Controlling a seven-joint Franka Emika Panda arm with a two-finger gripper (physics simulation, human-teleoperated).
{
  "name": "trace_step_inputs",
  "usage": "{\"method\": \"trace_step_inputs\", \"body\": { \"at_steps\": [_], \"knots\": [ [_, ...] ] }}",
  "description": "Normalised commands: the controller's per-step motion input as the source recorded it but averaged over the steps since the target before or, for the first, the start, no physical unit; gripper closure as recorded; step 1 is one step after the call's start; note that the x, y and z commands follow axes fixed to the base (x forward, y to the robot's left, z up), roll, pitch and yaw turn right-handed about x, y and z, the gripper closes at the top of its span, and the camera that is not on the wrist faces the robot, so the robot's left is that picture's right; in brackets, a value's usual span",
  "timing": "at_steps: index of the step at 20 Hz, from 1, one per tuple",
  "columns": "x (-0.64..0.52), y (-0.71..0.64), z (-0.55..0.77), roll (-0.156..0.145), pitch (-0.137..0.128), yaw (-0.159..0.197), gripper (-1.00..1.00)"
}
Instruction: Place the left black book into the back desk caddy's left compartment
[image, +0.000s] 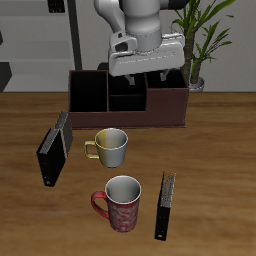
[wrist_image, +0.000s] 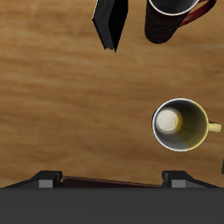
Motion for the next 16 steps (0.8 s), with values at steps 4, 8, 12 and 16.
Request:
{"method": "trace_step_inputs", "body": {
  "at_steps": [4,8,12,16],
  "knots": [
    [0.14,0.35,0.11,0.018,-0.011,-0.027,-1.0],
    [0.26,0.65,0.19,0.03,-0.012,-0.007,-1.0],
    [0.28,0.58,0.35,-0.025,-0.081,-0.011,-1.0],
    [0.27,0.44,0.27,-0.021,-0.017,-0.039,-1.0]
  ]
}}
